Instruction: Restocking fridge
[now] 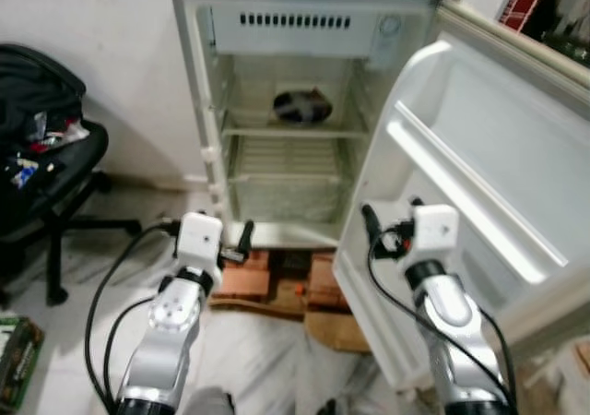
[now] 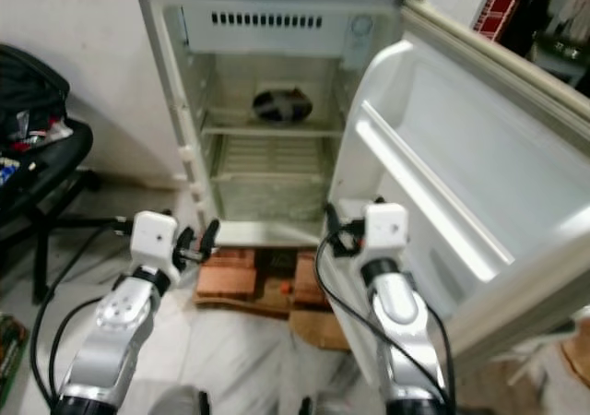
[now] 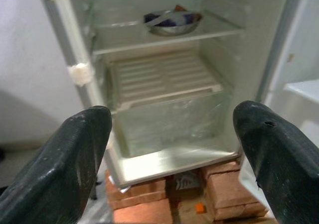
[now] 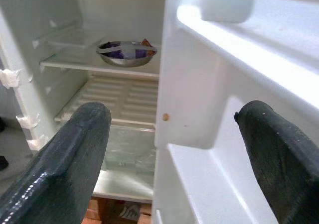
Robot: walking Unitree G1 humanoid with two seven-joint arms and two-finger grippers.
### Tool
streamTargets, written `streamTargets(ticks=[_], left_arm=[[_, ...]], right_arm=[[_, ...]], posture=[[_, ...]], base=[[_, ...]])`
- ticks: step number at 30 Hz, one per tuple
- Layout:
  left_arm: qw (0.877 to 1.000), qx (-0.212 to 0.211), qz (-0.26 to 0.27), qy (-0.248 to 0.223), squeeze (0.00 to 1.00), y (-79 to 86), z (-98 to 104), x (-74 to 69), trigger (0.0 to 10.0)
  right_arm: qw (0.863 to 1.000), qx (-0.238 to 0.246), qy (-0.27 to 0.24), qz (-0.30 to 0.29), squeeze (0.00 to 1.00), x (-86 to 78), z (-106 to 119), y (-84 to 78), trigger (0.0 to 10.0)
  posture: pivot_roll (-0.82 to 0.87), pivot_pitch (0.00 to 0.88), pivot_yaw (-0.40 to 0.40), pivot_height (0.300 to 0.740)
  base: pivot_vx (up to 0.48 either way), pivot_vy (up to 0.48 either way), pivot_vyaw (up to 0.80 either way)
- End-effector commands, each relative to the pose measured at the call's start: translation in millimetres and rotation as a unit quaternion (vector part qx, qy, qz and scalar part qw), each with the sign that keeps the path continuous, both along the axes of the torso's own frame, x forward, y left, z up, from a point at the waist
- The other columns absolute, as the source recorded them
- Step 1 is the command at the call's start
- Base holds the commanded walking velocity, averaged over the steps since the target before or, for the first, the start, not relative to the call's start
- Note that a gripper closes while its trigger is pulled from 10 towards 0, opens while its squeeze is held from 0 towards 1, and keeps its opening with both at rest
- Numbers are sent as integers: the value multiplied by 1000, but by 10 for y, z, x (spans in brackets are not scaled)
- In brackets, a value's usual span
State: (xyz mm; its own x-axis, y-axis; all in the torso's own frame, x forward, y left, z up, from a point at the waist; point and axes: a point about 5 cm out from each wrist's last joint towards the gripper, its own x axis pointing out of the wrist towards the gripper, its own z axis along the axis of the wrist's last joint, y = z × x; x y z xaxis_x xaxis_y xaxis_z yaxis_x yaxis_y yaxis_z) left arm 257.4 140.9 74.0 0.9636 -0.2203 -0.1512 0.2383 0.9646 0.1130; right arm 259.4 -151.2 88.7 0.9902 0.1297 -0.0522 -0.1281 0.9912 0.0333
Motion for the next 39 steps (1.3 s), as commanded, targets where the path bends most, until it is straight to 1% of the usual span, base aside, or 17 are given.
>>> streamTargets(ticks=[1, 2, 8, 9, 12, 33, 39], left_arm=[[1000, 4, 8, -3, 0, 41, 20, -6, 10000], [1000, 2, 8, -4, 0, 38, 25, -9, 10000], [1000, 3, 8, -4, 0, 29, 30, -15, 10000], [1000, 2, 9, -3, 0, 30, 24, -15, 10000], [1000, 0, 9, 1, 0, 31, 18, -17, 10000], [1000, 1, 7, 10, 0, 35, 6, -41, 10000], [1000, 4, 6, 11, 0, 34, 8, -36, 10000]], right_arm=[[1000, 10, -1, 23, 0, 19, 31, 70, 10000], [999, 16, 3, 39, 0, 5, 19, 110, 10000], [997, 27, 14, 74, 0, -43, -11, 196, 10000], [995, 30, 18, 90, 0, -58, -24, 230, 10000], [994, 30, 22, 101, 0, -63, -29, 244, 10000], [994, 37, 25, 99, 0, -81, -30, 217, 10000], [994, 32, 22, 104, 0, -74, -25, 212, 10000]], posture=[[28, 53, -39, 740], [27, 53, -39, 740], [27, 53, -43, 740], [26, 54, -43, 740], [26, 54, -43, 740], [21, 71, -39, 740], [21, 71, -37, 740]], base=[[0, 0, 0], [0, 0, 0], [0, 0, 0], [0, 0, 0], [-101, 0, 0], [-339, 0, 0], [-224, 0, 0]])
